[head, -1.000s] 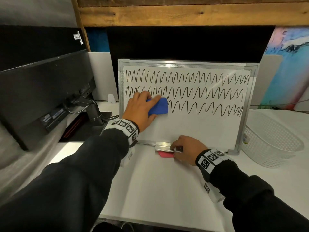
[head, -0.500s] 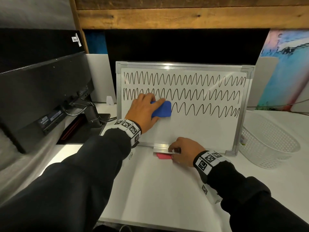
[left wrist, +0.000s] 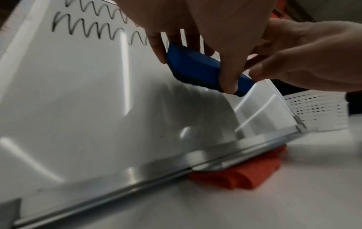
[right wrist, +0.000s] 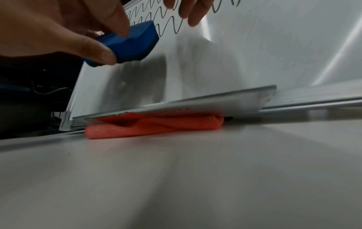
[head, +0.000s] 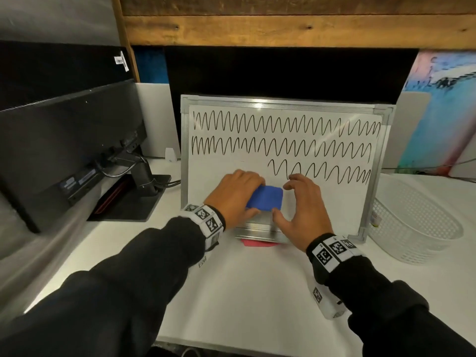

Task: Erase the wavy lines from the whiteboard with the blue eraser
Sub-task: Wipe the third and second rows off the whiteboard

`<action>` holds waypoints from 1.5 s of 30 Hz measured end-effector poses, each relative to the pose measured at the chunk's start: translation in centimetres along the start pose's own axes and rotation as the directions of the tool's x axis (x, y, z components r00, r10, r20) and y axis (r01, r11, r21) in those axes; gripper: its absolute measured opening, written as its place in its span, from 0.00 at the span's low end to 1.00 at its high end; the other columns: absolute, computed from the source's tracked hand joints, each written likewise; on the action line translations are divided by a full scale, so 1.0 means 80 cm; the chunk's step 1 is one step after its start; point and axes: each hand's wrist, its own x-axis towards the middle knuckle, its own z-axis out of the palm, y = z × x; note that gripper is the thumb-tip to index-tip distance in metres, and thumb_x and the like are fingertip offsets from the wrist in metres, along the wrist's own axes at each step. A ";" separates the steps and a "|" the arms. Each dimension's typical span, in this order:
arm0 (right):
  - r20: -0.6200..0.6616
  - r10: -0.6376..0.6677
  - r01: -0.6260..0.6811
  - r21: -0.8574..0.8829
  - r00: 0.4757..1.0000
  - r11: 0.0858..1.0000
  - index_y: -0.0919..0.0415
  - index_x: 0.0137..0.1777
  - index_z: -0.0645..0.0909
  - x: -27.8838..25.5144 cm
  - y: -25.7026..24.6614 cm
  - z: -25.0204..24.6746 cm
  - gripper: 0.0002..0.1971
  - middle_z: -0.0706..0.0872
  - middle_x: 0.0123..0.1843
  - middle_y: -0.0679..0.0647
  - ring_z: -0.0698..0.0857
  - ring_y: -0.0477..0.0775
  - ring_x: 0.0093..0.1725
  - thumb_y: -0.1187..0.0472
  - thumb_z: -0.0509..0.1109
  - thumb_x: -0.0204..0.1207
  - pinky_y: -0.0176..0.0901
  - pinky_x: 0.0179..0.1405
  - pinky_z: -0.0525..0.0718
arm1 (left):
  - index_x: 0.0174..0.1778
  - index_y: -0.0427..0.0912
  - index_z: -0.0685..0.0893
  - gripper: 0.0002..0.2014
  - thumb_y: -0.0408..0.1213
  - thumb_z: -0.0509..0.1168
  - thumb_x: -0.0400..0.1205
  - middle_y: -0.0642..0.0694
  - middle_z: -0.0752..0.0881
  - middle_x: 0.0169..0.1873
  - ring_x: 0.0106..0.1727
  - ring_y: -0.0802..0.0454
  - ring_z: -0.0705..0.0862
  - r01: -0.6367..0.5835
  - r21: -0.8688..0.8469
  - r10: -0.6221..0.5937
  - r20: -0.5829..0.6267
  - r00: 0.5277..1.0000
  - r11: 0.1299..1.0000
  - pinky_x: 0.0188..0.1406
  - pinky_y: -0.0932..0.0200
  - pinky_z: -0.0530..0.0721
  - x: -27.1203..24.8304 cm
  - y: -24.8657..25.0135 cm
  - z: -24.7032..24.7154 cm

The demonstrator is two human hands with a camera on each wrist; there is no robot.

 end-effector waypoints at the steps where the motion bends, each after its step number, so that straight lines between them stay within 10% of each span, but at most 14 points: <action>1: 0.073 -0.013 0.011 0.027 0.997 1.000 0.54 0.64 0.72 -0.001 0.001 0.001 0.28 0.71 0.75 0.51 0.71 0.52 0.72 0.53 0.77 0.65 0.43 0.65 0.73 | 0.63 0.47 0.77 0.22 0.45 0.73 0.74 0.50 0.81 0.59 0.60 0.49 0.76 -0.015 -0.039 0.015 0.011 1.000 0.999 0.61 0.53 0.74 -0.003 0.007 0.004; 6: 0.304 -0.016 -0.009 0.080 0.953 0.997 0.46 0.69 0.70 -0.005 -0.012 0.007 0.29 0.76 0.70 0.44 0.79 0.49 0.62 0.54 0.74 0.67 0.42 0.59 0.81 | 0.63 0.51 0.78 0.22 0.43 0.74 0.74 0.49 0.79 0.63 0.66 0.50 0.72 0.035 -0.129 -0.038 -0.018 0.999 0.991 0.70 0.55 0.71 -0.017 0.016 0.017; 11: 0.062 -0.001 0.000 0.004 0.998 1.000 0.53 0.64 0.74 0.000 -0.009 -0.001 0.26 0.81 0.58 0.48 0.78 0.51 0.48 0.57 0.75 0.65 0.45 0.48 0.80 | 0.62 0.47 0.74 0.26 0.46 0.77 0.72 0.51 0.74 0.61 0.57 0.52 0.75 0.205 -0.248 -0.243 -0.134 0.961 0.947 0.58 0.56 0.78 -0.028 0.003 0.030; 16: 0.073 -0.011 0.021 -0.141 0.997 0.990 0.50 0.75 0.70 0.006 -0.003 -0.001 0.32 0.71 0.72 0.50 0.79 0.54 0.55 0.53 0.71 0.69 0.49 0.52 0.83 | 0.52 0.53 0.72 0.17 0.49 0.73 0.76 0.52 0.82 0.40 0.39 0.51 0.83 0.419 -0.406 -0.360 0.218 0.907 0.812 0.40 0.55 0.84 -0.030 0.010 0.045; 24: 0.137 -0.012 0.040 -0.200 0.991 0.979 0.47 0.83 0.61 0.017 0.002 0.012 0.35 0.54 0.85 0.49 0.80 0.55 0.62 0.50 0.69 0.76 0.43 0.49 0.84 | 0.55 0.55 0.87 0.15 0.57 0.69 0.77 0.54 0.82 0.50 0.51 0.51 0.81 0.072 0.012 -0.070 0.440 0.895 0.997 0.47 0.55 0.79 -0.018 0.033 0.059; 45: 0.222 -0.001 0.067 -0.291 0.975 0.954 0.46 0.81 0.66 0.009 0.015 -0.015 0.34 0.62 0.83 0.46 0.82 0.53 0.60 0.48 0.69 0.74 0.38 0.51 0.81 | 0.57 0.56 0.89 0.15 0.56 0.70 0.77 0.57 0.83 0.55 0.54 0.53 0.82 0.097 -0.029 -0.071 0.487 0.871 0.995 0.52 0.55 0.81 -0.010 0.022 0.064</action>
